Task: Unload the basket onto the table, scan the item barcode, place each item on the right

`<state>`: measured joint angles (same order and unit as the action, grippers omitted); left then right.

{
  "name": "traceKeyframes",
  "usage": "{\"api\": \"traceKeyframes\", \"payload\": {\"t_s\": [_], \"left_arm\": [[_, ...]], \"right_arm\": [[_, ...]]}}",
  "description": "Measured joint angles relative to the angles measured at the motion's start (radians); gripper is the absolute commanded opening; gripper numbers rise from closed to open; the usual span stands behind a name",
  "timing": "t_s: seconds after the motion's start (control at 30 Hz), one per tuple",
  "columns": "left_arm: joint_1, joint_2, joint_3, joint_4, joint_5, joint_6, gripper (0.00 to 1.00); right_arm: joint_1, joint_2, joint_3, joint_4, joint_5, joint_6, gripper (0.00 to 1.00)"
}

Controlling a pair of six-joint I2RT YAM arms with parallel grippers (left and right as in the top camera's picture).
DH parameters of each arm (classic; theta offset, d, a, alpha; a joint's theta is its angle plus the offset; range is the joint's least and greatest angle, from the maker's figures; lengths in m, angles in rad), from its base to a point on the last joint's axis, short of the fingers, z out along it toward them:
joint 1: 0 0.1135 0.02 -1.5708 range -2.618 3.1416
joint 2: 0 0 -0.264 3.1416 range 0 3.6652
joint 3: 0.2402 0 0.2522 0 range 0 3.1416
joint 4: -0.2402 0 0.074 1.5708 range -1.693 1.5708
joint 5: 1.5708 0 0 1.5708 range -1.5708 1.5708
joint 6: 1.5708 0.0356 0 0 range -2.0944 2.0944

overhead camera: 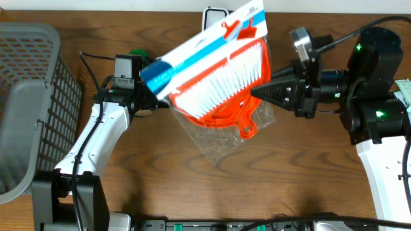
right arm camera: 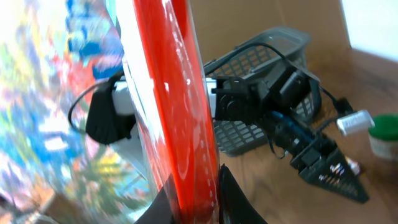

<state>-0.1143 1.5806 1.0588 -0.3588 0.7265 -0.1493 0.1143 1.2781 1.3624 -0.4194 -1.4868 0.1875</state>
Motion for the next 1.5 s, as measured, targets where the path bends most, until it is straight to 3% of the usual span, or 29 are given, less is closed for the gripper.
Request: {"api": "traceKeyframes", "payload": {"t_s": [0.2, 0.57, 0.93, 1.5], "left_arm": [[0.0, 0.0, 0.0, 0.0, 0.0, 0.0, 0.77], [0.0, 0.001, 0.0, 0.0, -0.008, 0.0, 0.77], [0.0, 0.001, 0.0, 0.0, -0.008, 0.0, 0.77], [0.0, 0.001, 0.0, 0.013, -0.053, -0.003, 0.77]], "right_arm": [[0.0, 0.033, -0.02, -0.009, -0.033, -0.253, 0.01], [0.0, 0.042, -0.148, 0.036, 0.001, -0.871, 0.01], [0.0, 0.042, -0.148, 0.157, 0.404, -1.086, 0.01], [0.085, 0.042, -0.148, 0.19, 0.788, -1.434, 0.01]]}}
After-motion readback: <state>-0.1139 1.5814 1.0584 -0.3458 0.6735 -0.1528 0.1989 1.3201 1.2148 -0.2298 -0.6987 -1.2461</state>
